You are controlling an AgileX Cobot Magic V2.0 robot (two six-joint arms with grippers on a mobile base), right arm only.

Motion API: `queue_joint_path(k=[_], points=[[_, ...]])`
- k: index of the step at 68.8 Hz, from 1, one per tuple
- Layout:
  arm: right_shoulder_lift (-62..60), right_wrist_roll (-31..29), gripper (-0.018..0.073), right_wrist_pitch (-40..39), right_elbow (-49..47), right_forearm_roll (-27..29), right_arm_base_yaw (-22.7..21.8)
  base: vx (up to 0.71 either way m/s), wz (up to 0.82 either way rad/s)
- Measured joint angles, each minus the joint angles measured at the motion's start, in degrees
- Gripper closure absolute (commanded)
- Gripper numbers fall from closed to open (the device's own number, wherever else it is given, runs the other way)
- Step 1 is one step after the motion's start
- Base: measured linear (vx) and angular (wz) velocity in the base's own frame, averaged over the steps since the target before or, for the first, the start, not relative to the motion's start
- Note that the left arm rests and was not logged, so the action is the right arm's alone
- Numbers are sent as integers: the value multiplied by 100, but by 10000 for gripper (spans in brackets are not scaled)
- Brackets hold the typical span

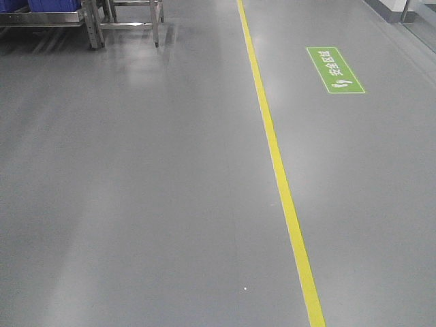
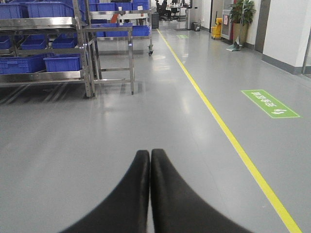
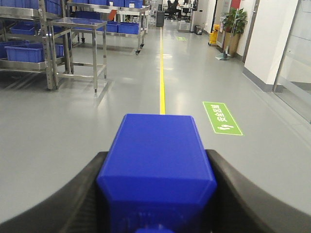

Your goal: Pour parts from conveyor to right shelf

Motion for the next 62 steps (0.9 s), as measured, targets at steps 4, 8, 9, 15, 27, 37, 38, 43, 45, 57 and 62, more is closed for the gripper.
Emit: queue_joint_path(k=[4,8,9,15,27,37,38,43,45,57,62], points=[[0,0,565,0,0,0,0,2,-3],[0,0,565,0,0,0,0,2,-5],[0,0,565,0,0,0,0,2,-6],[0,0,565,0,0,0,0,3,-7],[0,0,565,0,0,0,0,5,-5],[0,0,565,0,0,0,0,8,-2],[0,0,565,0,0,0,0,10,-4],[0,0,565,0,0,0,0,11,-6],[0,0,565,0,0,0,0,12,-10],[0,0,565,0,0,0,0,16,-12],[0,0,565,0,0,0,0,20,-11]])
